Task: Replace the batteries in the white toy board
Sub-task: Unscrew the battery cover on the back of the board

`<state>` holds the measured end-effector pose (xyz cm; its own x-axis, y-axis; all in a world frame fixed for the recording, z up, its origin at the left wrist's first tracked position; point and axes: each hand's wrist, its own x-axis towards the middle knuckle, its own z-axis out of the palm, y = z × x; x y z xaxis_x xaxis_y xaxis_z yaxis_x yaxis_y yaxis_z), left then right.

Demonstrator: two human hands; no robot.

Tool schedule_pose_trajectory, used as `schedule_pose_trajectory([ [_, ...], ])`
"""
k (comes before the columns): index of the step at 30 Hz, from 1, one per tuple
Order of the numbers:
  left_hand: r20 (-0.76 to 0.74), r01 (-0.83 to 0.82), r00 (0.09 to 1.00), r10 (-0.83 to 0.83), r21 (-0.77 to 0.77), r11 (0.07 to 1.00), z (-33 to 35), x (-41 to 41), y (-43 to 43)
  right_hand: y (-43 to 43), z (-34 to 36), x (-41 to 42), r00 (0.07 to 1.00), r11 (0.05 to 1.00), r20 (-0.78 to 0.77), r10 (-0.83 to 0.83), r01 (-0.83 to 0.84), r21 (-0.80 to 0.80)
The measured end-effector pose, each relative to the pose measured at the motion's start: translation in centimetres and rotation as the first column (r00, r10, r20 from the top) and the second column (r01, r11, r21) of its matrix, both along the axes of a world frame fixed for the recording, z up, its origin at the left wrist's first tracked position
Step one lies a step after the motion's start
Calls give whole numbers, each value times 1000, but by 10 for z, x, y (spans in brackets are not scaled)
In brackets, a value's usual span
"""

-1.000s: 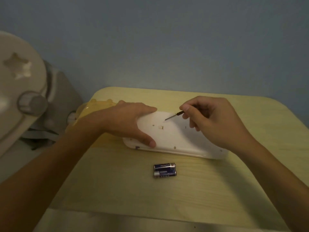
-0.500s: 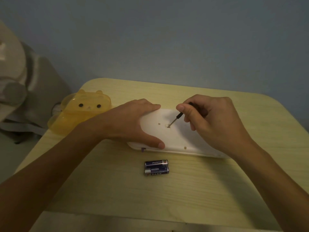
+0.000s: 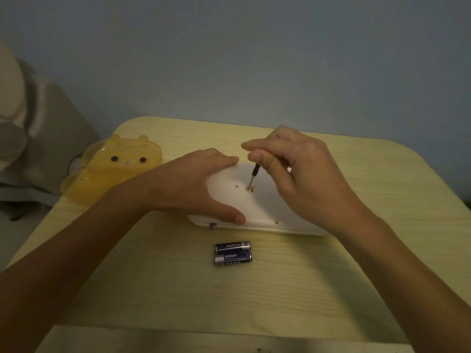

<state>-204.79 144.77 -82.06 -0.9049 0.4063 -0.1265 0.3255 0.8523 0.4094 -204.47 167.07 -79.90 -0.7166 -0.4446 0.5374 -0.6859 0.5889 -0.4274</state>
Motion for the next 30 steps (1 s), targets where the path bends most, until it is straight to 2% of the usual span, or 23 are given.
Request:
schedule_pose_trajectory([
  [6,-9,-3,1000,3,-10,1000,0,0,1,10,2,-1,966,963,253,48,23,-269],
  [9,-6,1,1000,-1,-2,1000,0,0,1,7,-1,4,967,936,253,23,67,-344],
  [15,0,-17,1000,17,24,1000,1,4,4,-3,-7,7,959,805,282,18,153,-574],
  [23,8,-13,1000,13,15,1000,-1,2,2,-2,-13,6,913,822,377,156,91,-562],
  [25,10,-12,1000,12,14,1000,-2,1,1,-4,-16,7,924,816,361,127,109,-568],
  [28,9,-6,1000,6,12,1000,-2,1,0,-5,-17,7,970,864,244,15,110,-491],
  [30,15,-10,1000,10,6,1000,-2,1,0,-6,-18,8,974,876,228,3,107,-470],
])
